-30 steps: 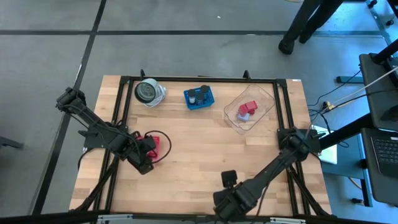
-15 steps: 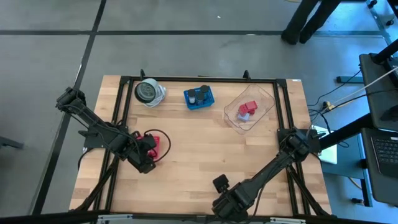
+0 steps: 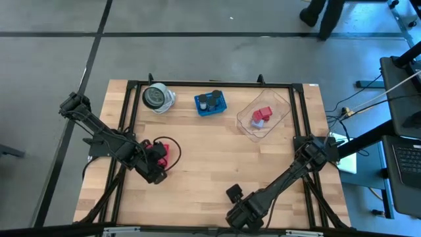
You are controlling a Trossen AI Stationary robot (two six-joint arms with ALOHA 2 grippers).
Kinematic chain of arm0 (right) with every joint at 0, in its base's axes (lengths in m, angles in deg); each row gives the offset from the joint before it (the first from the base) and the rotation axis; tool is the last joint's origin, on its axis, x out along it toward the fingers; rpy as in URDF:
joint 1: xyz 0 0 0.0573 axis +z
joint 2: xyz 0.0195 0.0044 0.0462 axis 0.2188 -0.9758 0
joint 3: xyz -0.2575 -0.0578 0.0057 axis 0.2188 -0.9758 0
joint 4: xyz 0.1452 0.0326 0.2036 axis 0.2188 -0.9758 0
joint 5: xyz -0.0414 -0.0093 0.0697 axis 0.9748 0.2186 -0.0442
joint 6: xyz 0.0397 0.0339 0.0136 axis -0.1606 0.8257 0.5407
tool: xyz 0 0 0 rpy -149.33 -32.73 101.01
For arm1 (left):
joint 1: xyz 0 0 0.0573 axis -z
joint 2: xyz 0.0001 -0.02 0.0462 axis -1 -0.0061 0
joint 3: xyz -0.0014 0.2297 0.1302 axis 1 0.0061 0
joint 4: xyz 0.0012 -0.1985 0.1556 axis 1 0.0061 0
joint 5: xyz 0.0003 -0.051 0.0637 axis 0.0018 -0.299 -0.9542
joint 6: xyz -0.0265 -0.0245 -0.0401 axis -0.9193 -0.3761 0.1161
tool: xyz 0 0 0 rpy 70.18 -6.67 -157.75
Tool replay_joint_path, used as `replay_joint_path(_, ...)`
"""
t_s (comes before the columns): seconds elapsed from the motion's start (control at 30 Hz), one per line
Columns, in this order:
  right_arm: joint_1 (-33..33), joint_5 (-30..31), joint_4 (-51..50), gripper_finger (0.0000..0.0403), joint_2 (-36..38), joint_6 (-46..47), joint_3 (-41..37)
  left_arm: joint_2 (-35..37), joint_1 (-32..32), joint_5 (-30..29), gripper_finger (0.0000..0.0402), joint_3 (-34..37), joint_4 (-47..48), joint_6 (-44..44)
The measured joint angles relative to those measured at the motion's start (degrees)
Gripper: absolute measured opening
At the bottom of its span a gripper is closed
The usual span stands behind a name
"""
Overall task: Pick & Place Office items
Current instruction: Put the blue digital alarm clock into the red basket
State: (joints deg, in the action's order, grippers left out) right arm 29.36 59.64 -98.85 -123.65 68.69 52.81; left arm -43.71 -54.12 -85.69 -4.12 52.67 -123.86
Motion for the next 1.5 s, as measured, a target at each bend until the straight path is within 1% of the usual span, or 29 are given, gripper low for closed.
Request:
replay_joint_path(0.2, -0.04, 4.46, 0.68, 0.0294, -0.26, -2.28, -0.16, 0.00, 0.00, -0.20, 0.0205, 0.00, -0.36, 0.00)
replay_joint_path(0.33, -0.28, 4.42, 2.74, 0.0293, -0.88, -3.45, -0.07, 0.00, 0.00, -0.78, 0.0205, 0.00, -0.60, 0.01)
replay_joint_path(0.43, -0.42, 4.22, 2.66, 0.0285, -1.10, -3.33, -0.09, 0.00, 0.00, -0.95, 0.0205, 0.00, -1.06, 0.14)
replay_joint_path(0.6, -0.83, 2.69, 2.68, 0.0259, -1.27, -1.67, -0.09, 0.00, 0.00, -0.94, 0.0205, 0.00, -1.02, 0.47)
replay_joint_path(0.8, -0.81, 2.52, 2.83, 0.0210, -1.29, -0.68, -0.09, 0.00, 0.00, -0.93, 0.0205, 0.00, -1.00, 1.13)
replay_joint_path(0.93, -0.97, 2.72, 2.83, 0.0175, -1.31, 1.36, -0.09, 0.00, 0.00, -0.93, 0.0205, 0.00, -1.13, 1.52)
replay_joint_path(1.03, -1.14, 2.70, 2.82, 0.0158, -1.31, 3.39, -0.09, 0.00, 0.00, -0.93, 0.0205, 0.00, -1.13, 1.54)
replay_joint_path(1.17, -1.29, 2.53, 2.84, 0.0161, -1.22, 5.14, -0.07, 0.00, 0.00, -0.93, 0.0205, 0.00, -1.14, 1.54)
replay_joint_path(1.27, -1.50, 2.63, 2.66, 0.0168, -0.47, 8.60, -0.11, 0.00, 0.00, -0.93, 0.0205, 0.00, -1.15, 1.56)
replay_joint_path(1.43, -2.09, 2.95, 2.71, 0.0161, 3.15, 15.15, -0.11, 0.00, 0.00, -0.98, 0.0205, 0.00, -1.16, 2.60)
replay_joint_path(1.5, -2.26, 5.30, 2.75, 0.0159, 5.57, 17.26, -0.11, 0.00, 0.00, -1.90, 0.0205, 0.00, -1.20, 4.31)
